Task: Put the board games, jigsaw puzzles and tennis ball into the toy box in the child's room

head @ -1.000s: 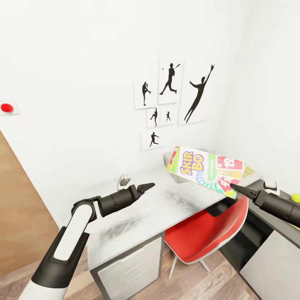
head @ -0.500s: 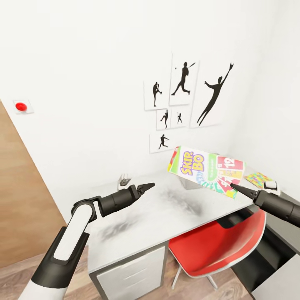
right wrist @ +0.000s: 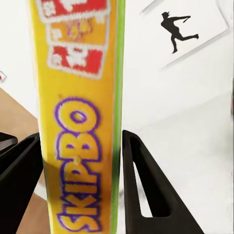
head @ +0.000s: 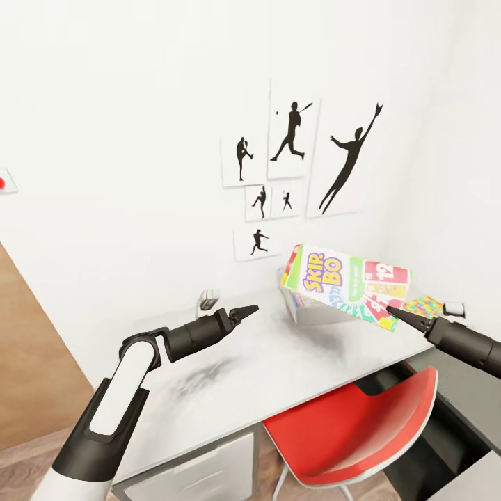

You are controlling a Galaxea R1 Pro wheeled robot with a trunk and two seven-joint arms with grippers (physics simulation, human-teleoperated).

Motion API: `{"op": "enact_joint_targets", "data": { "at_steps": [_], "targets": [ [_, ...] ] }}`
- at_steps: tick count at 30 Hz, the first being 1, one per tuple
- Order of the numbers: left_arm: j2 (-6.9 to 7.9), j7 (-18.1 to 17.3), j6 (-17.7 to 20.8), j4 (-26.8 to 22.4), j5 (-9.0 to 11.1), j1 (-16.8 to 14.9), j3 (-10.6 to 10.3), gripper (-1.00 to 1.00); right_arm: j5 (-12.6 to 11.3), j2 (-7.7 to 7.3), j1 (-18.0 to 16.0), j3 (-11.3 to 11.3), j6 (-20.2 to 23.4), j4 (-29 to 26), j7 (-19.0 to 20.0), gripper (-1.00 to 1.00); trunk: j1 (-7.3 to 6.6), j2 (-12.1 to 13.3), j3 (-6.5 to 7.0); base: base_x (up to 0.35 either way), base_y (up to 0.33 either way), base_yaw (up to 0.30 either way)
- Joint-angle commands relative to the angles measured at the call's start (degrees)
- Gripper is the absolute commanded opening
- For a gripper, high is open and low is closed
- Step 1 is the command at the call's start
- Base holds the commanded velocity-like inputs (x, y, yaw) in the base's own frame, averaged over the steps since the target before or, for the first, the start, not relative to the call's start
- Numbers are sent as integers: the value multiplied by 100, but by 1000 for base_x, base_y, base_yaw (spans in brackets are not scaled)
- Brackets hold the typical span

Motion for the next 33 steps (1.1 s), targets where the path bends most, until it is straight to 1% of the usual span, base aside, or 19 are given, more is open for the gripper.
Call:
{"op": "enact_joint_targets", "data": {
  "at_steps": [1,14,33],
  "targets": [
    [2,47,13,-5,53,-6,-3,100,-16,-1,-8,-11,30,-1,36,-100,5,-13,-13,170,-234,1],
    [0,27,13,-5,53,-4,17,100,-16,-2,-3,-33,30,0,39,-100,5,-13,-13,143,-226,0],
    [-6,14,8,-5,53,2,17,100,-16,-16,-2,-41,30,0,53,-100,5,-13,-13,14,-24,0]
  ]
}}
